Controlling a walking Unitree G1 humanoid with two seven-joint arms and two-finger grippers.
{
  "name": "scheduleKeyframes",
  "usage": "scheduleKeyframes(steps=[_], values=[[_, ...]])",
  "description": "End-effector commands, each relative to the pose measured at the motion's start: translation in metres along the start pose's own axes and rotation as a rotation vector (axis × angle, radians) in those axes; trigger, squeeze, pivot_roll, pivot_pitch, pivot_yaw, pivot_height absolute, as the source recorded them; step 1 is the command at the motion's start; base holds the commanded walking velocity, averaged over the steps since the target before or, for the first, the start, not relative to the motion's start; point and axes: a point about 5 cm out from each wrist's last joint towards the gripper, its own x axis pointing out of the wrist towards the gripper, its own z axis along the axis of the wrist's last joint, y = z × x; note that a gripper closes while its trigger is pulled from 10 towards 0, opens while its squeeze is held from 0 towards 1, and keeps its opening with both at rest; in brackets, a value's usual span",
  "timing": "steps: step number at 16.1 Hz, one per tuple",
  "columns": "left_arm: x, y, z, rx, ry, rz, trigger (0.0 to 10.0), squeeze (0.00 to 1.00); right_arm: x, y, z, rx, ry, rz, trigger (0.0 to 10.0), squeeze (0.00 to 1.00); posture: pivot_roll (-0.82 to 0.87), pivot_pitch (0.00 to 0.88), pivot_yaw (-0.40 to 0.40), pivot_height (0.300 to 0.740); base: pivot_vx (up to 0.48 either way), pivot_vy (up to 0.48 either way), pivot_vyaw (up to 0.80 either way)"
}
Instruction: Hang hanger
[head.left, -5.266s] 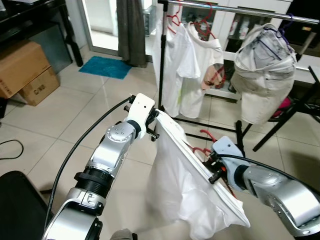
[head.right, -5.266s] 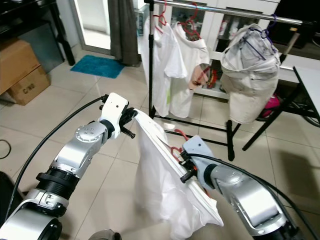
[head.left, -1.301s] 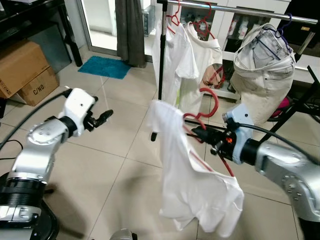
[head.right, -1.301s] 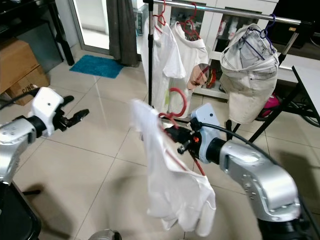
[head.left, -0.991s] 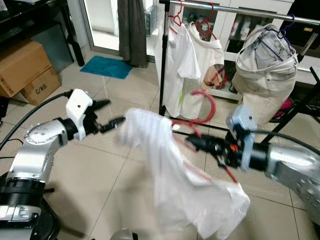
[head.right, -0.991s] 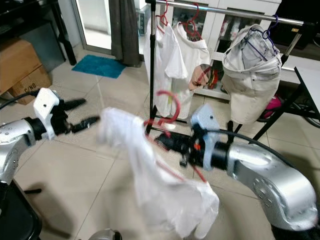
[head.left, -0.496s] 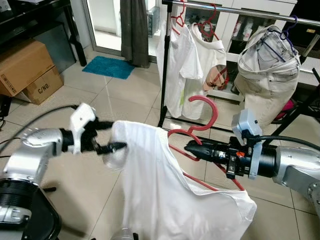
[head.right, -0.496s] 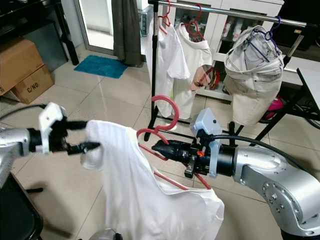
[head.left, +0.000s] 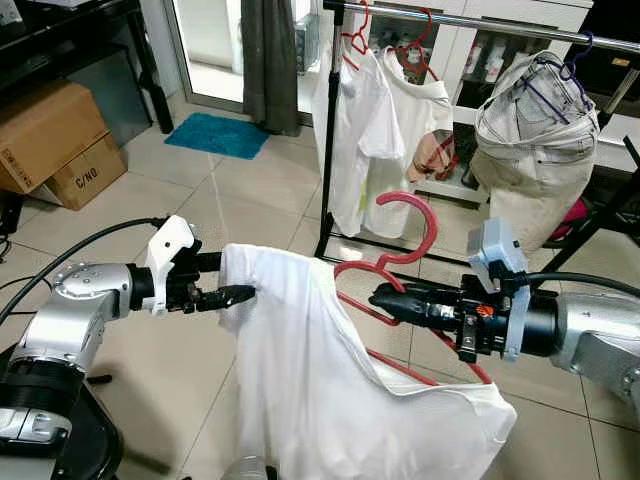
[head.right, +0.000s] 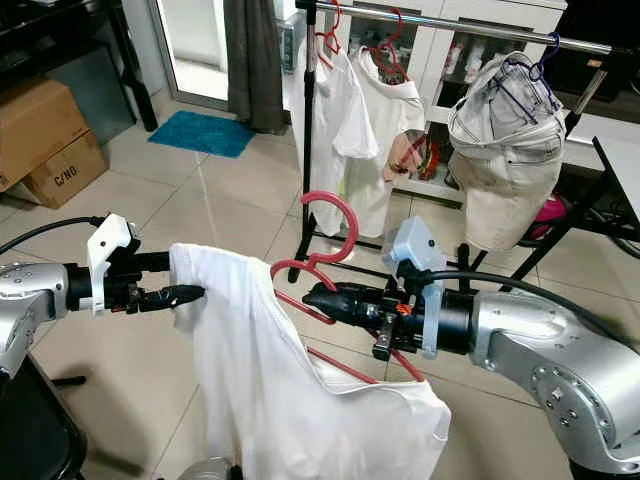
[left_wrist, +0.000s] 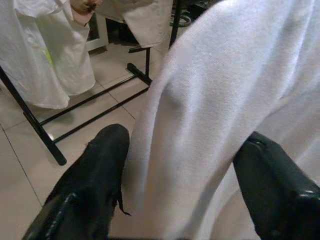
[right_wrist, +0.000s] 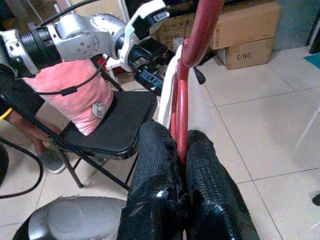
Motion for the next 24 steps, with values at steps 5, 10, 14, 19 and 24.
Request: scheduleKeyframes(steps=[5, 10, 14, 19, 24], values=[[-0.006, 0.002, -0.004, 0.014, 0.028, 0.014, 0.0, 0.0, -0.003, 0.002, 0.002, -0.018, 0.009, 0.0, 10.0, 0.0, -0.04, 0.0, 0.004, 0.74, 0.0, 0.0, 0.0], [-0.011, 0.004, -0.005, 0.005, 0.026, 0.042, 0.0, 0.0, -0.003, 0.0, 0.001, -0.015, 0.017, -0.004, 10.0, 0.0, -0.03, 0.0, 0.003, 0.74, 0.0, 0.0, 0.0], [-0.012, 0.01, -0.003, 0.003, 0.011, 0.098, 0.0, 0.0, -0.003, -0.001, 0.001, -0.014, 0.019, -0.009, 10.0, 0.0, -0.03, 0.0, 0.004, 0.74, 0.0, 0.0, 0.0], [-0.01, 0.012, -0.001, -0.02, -0.031, 0.112, 0.0, 0.0, -0.003, -0.003, 0.001, -0.016, 0.022, -0.013, 10.0, 0.0, -0.03, 0.0, 0.003, 0.74, 0.0, 0.0, 0.0], [-0.011, 0.021, 0.002, -0.067, -0.115, 0.227, 0.0, 0.0, -0.005, -0.003, 0.0, -0.017, 0.024, -0.018, 10.0, 0.0, -0.03, 0.0, 0.005, 0.74, 0.0, 0.0, 0.0]])
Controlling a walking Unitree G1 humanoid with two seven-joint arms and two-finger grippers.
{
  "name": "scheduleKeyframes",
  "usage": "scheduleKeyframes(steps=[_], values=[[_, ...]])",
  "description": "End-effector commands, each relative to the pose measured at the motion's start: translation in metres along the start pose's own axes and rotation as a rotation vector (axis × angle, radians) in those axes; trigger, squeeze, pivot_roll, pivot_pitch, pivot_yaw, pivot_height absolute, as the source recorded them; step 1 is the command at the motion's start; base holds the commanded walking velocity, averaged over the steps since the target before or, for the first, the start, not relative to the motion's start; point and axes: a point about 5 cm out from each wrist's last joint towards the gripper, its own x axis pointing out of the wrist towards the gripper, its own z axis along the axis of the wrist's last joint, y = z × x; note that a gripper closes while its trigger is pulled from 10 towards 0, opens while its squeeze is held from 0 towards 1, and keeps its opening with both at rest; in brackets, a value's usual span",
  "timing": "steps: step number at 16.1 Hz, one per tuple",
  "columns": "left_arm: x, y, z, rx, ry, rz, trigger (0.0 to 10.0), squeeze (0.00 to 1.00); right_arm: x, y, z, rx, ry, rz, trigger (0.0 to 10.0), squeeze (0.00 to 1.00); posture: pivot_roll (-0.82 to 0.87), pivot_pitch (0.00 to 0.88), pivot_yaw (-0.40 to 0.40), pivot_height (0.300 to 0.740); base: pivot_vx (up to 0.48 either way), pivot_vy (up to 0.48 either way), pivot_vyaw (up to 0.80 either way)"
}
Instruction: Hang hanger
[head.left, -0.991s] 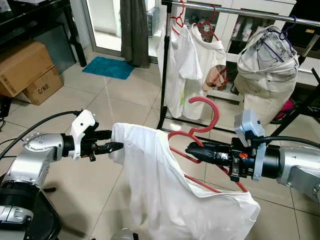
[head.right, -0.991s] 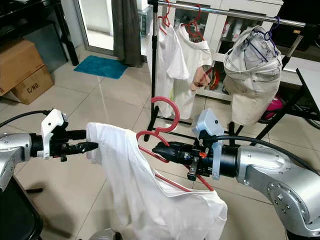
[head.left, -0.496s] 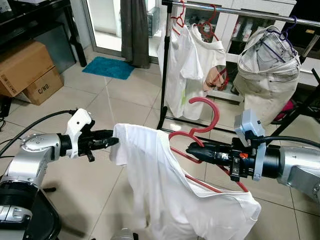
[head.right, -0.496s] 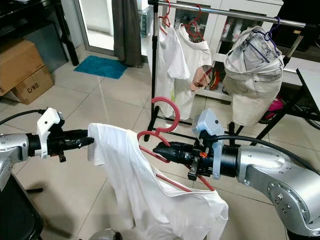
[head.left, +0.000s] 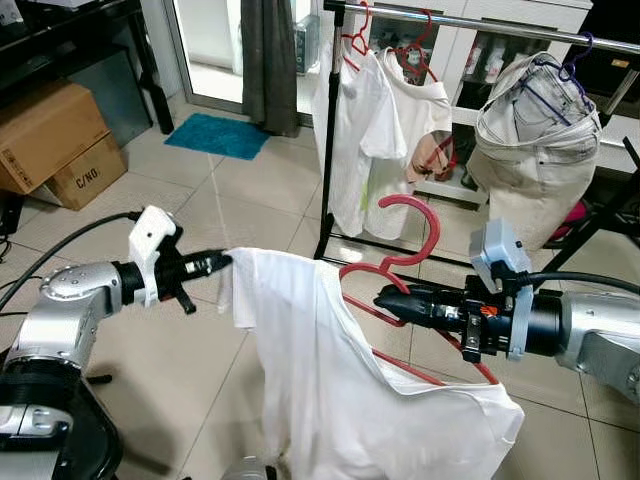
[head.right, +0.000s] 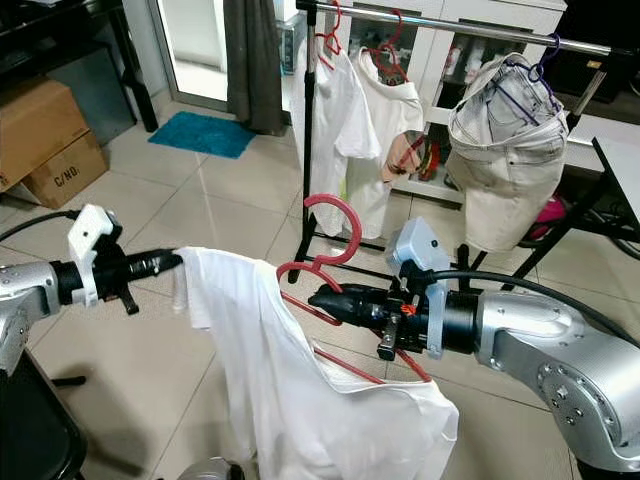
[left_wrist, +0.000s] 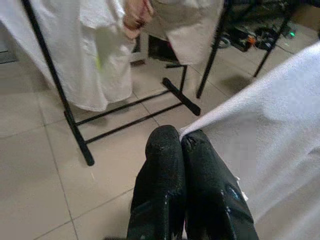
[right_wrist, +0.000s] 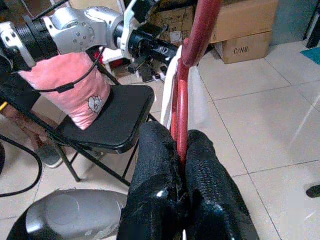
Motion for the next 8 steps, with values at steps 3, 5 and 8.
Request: scheduleKeyframes(steps=[3, 5, 8], values=[[-0.001, 0.007, 0.001, -0.04, -0.043, 0.087, 0.0, 0.0, -0.001, -0.001, 0.001, -0.011, -0.004, -0.007, 10.0, 0.0, -0.04, 0.0, 0.007, 0.74, 0.0, 0.0, 0.0], [-0.003, 0.008, -0.006, -0.038, -0.011, 0.108, 0.0, 0.0, -0.001, 0.0, 0.001, -0.01, -0.003, -0.008, 10.0, 0.0, -0.04, 0.0, 0.007, 0.74, 0.0, 0.0, 0.0], [-0.014, 0.014, -0.01, -0.017, 0.021, 0.157, 0.0, 0.0, -0.002, 0.0, 0.0, -0.008, 0.0, -0.007, 10.0, 0.0, -0.03, 0.0, 0.007, 0.74, 0.0, 0.0, 0.0]])
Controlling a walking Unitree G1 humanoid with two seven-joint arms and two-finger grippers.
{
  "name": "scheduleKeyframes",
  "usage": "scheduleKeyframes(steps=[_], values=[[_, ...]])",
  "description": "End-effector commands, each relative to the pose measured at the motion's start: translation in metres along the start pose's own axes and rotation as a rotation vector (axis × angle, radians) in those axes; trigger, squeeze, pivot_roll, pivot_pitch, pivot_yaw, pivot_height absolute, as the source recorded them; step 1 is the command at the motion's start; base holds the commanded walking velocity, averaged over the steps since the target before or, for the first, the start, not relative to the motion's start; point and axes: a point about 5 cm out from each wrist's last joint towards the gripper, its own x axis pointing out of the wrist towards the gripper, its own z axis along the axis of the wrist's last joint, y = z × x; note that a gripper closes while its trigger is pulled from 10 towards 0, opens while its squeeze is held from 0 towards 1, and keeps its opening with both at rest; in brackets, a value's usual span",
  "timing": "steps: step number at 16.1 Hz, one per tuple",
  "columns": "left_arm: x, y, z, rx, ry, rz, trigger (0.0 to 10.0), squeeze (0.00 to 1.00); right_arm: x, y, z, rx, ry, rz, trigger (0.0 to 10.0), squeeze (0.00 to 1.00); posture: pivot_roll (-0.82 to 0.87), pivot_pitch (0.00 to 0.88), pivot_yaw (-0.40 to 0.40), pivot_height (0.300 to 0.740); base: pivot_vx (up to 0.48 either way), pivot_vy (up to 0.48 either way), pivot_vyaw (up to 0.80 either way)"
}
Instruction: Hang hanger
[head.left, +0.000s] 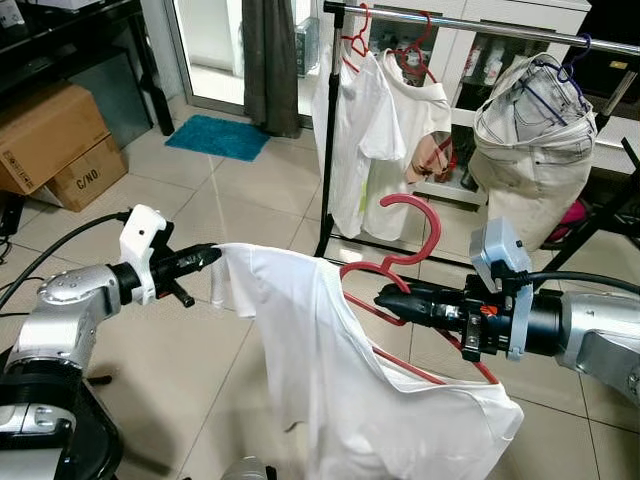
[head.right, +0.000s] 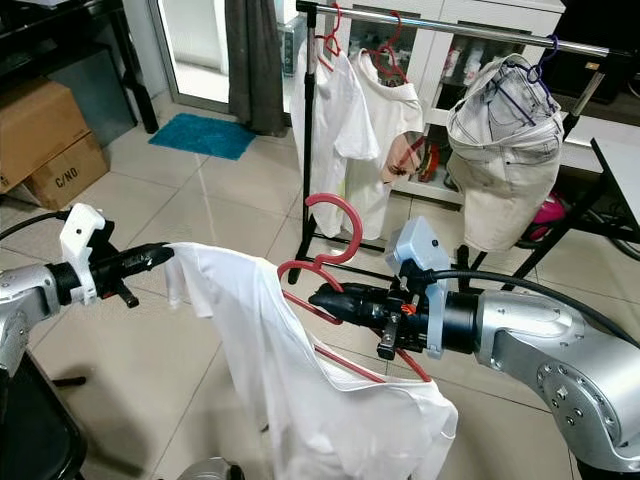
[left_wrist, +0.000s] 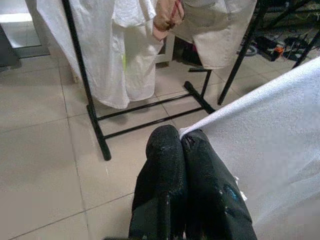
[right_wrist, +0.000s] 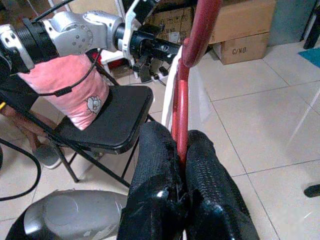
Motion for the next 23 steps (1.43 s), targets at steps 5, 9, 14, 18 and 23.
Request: scheduleKeyframes(steps=[5, 9, 14, 18, 23], values=[[-0.021, 0.032, -0.008, 0.035, 0.095, 0.281, 0.0, 0.0, 0.0, 0.0, 0.0, -0.01, -0.003, 0.002, 10.0, 0.0, -0.03, 0.0, 0.01, 0.74, 0.0, 0.0, 0.0], [-0.022, 0.039, -0.014, 0.013, 0.125, 0.39, 0.0, 0.0, 0.001, 0.0, 0.0, -0.008, -0.004, -0.002, 10.0, 0.0, -0.03, 0.0, 0.014, 0.74, 0.0, 0.0, 0.0], [-0.011, 0.027, 0.003, 0.023, -0.003, 0.297, 10.0, 1.0, 0.0, -0.015, -0.007, 0.056, -0.022, -0.138, 10.0, 0.0, -0.02, 0.0, 0.012, 0.74, 0.0, 0.0, 0.0], [-0.018, 0.03, 0.01, 0.019, -0.06, 0.345, 10.0, 1.0, 0.004, -0.02, -0.019, 0.118, -0.027, -0.225, 10.0, 0.0, -0.01, 0.0, 0.003, 0.74, 0.0, 0.0, 0.0], [0.008, -0.017, 0.021, 0.052, -0.117, 0.281, 10.0, 0.96, 0.017, -0.041, -0.042, 0.242, -0.188, -0.624, 10.0, 0.0, 0.0, 0.0, -0.011, 0.74, 0.0, 0.0, 0.0]])
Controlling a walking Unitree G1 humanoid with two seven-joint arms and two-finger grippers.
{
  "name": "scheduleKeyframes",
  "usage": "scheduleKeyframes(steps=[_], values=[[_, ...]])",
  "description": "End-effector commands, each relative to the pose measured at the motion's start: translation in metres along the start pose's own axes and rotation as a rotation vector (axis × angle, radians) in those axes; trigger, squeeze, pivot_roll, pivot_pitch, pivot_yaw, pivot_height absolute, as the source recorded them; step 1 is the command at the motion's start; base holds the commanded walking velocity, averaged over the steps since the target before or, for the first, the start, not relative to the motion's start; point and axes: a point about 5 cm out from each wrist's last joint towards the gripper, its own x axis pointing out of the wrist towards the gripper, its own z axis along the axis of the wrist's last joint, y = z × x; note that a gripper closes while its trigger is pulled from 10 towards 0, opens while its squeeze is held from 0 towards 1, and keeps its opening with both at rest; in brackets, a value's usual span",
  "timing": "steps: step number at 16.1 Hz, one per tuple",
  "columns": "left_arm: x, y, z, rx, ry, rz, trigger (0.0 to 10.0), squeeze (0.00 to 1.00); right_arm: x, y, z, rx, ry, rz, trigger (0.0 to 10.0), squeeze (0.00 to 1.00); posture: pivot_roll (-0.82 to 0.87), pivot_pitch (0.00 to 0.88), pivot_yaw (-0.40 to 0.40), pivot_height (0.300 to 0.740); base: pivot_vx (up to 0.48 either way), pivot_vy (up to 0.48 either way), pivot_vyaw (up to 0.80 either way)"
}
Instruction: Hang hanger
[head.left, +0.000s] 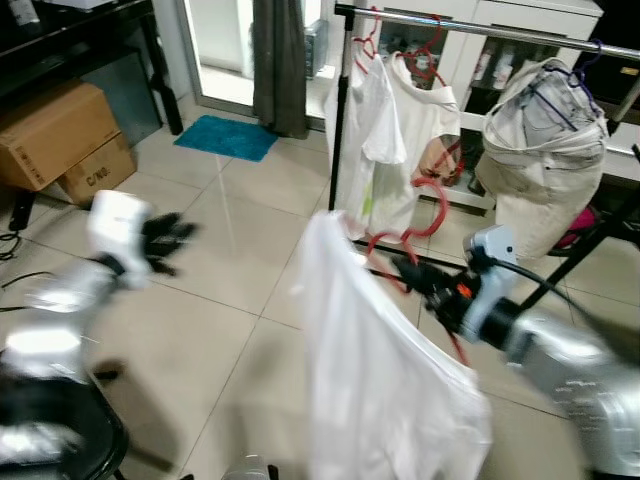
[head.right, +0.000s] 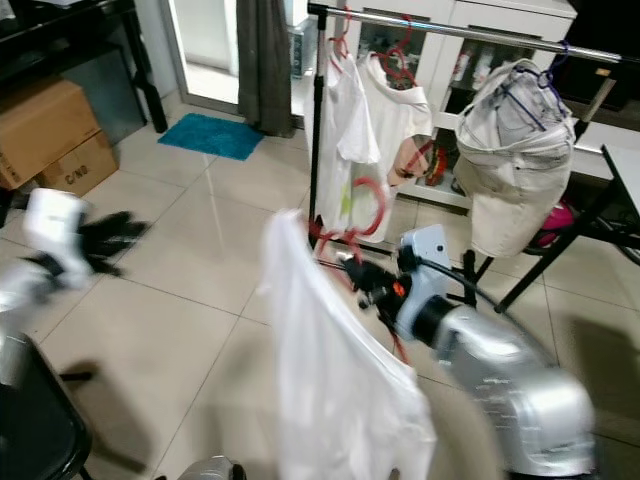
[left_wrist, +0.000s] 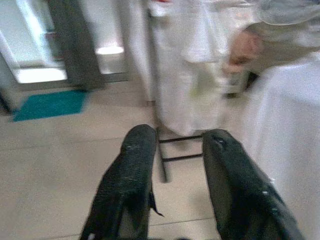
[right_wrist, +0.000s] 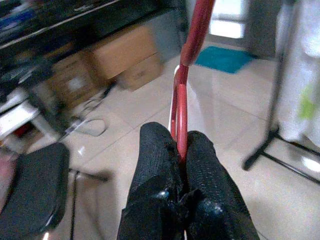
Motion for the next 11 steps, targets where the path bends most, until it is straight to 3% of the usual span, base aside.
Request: scheduleKeyframes(steps=[1, 2, 3, 5, 6, 7, 8, 11], values=[[0.005, -0.017, 0.005, 0.001, -0.009, -0.015, 10.0, 0.14, -0.004, -0.017, -0.001, 0.011, -0.032, -0.157, 10.0, 0.0, 0.0, 0.0, -0.017, 0.74, 0.0, 0.0, 0.0], [0.01, -0.037, 0.007, -0.008, -0.04, -0.02, 10.0, 0.0, -0.005, -0.027, -0.011, 0.037, -0.024, -0.302, 10.0, 0.0, 0.01, 0.0, -0.019, 0.74, 0.0, 0.0, 0.0], [0.013, -0.051, 0.007, 0.014, -0.058, -0.008, 10.0, 0.0, -0.007, -0.036, -0.022, 0.05, -0.006, -0.432, 10.0, 0.0, 0.01, 0.0, -0.019, 0.74, 0.0, 0.0, 0.0], [0.015, -0.064, 0.004, 0.026, -0.043, 0.016, 10.0, 0.0, -0.007, -0.037, -0.03, 0.03, 0.013, -0.493, 10.0, 0.0, 0.02, 0.0, -0.02, 0.74, 0.0, 0.0, 0.0], [0.014, -0.072, 0.006, -0.046, -0.047, 0.072, 10.0, 0.0, -0.004, -0.034, -0.033, -0.003, 0.015, -0.521, 10.0, 0.0, 0.02, 0.0, -0.026, 0.74, 0.0, 0.0, 0.0], [0.014, -0.074, 0.007, -0.053, -0.042, 0.075, 10.0, 0.0, -0.003, -0.033, -0.032, 0.004, 0.002, -0.527, 10.0, 0.0, 0.02, 0.0, -0.03, 0.74, 0.0, 0.0, 0.0], [0.015, -0.077, 0.011, -0.028, -0.06, 0.086, 10.0, 0.0, 0.002, -0.03, -0.028, 0.032, -0.031, -0.538, 10.0, 0.0, 0.01, 0.0, -0.039, 0.74, 0.0, 0.0, 0.0], [0.014, -0.082, 0.019, -0.012, -0.088, 0.087, 10.0, 0.0, 0.003, -0.026, -0.016, 0.003, -0.124, -0.51, 10.0, 0.0, 0.01, 0.0, -0.025, 0.74, 0.0, 0.0, 0.0]])
